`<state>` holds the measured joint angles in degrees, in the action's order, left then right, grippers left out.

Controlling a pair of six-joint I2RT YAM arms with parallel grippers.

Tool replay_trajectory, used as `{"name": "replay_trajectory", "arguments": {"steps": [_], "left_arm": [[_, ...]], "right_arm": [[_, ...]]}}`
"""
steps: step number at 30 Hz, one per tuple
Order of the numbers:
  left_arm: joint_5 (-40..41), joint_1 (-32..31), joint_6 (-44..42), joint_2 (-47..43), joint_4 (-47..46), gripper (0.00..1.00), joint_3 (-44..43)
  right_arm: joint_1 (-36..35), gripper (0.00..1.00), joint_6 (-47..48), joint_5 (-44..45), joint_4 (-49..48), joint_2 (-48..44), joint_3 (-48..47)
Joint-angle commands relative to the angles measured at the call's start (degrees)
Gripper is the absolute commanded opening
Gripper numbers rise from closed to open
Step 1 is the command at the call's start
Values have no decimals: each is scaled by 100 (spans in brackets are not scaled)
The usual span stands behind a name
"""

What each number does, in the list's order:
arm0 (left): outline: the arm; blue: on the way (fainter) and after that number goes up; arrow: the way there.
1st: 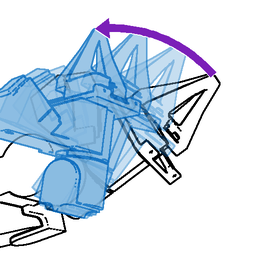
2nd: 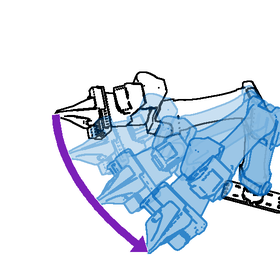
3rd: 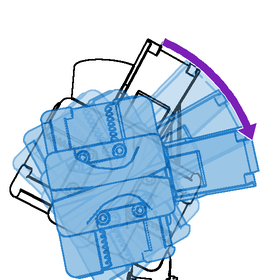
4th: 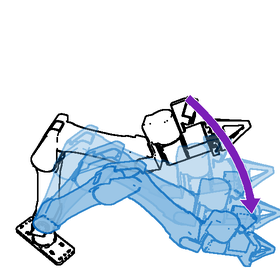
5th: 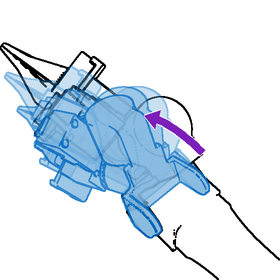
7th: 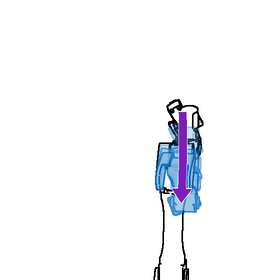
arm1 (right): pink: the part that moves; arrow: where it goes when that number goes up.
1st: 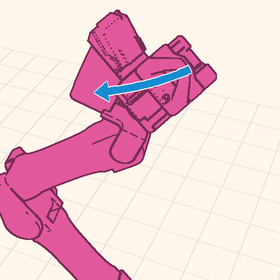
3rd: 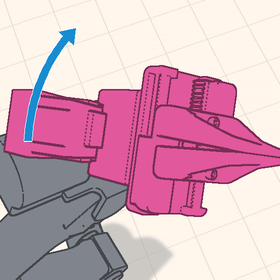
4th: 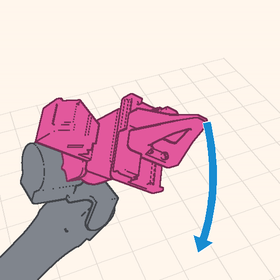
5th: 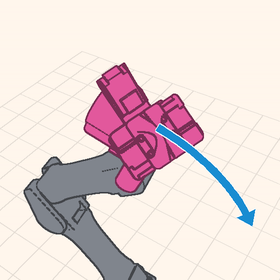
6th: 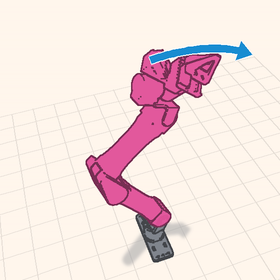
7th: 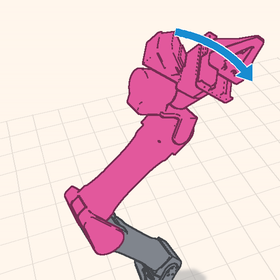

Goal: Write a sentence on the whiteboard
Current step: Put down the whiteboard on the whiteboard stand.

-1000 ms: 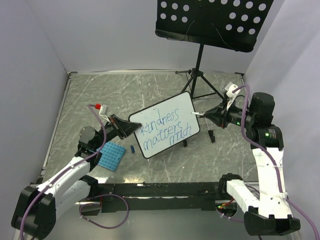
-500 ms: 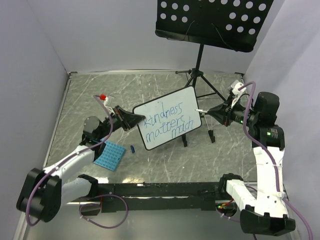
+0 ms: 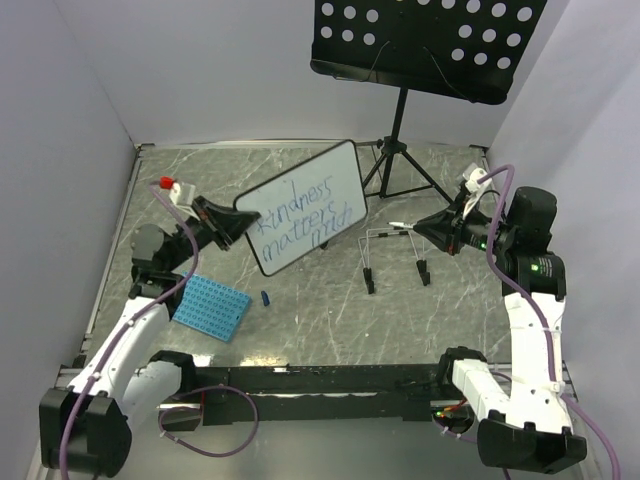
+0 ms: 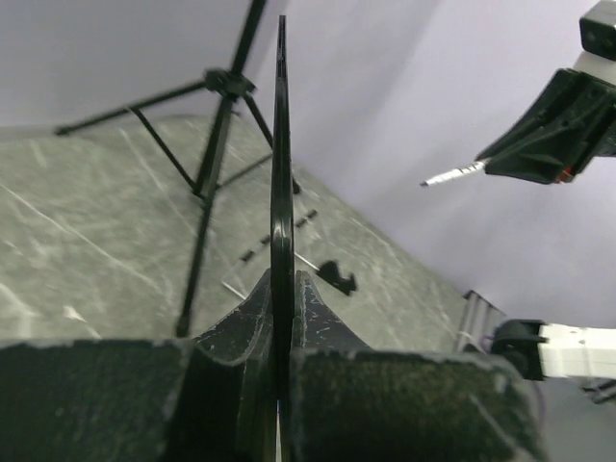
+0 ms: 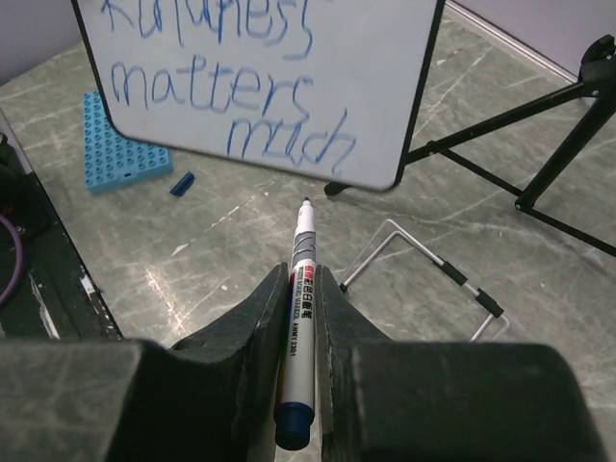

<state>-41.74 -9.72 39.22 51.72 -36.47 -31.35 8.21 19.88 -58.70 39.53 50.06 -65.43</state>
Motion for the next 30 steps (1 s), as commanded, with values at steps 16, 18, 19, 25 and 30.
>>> {"name": "replay_trajectory", "arguments": {"steps": [16,18,19,25,30], "left_arm": [[-659,1139,-249,-356,343,1,-749],[-984,1130,205,-234,-530,1,-636],[-1281,1121,444,-155,-920,1,-566],[-1689,315,807,917,-1812,1,-854],[-1566,-459,858,2015,-2460,1,-1338]], "right_arm": [[163,0,-116,-652,-639,-111,443],[190,0,-98,-652,-604,-137,426],[207,0,-81,-661,-569,-146,400],[427,0,-72,-924,-245,-199,-4],[550,0,-142,-1222,107,-278,-461]]}}
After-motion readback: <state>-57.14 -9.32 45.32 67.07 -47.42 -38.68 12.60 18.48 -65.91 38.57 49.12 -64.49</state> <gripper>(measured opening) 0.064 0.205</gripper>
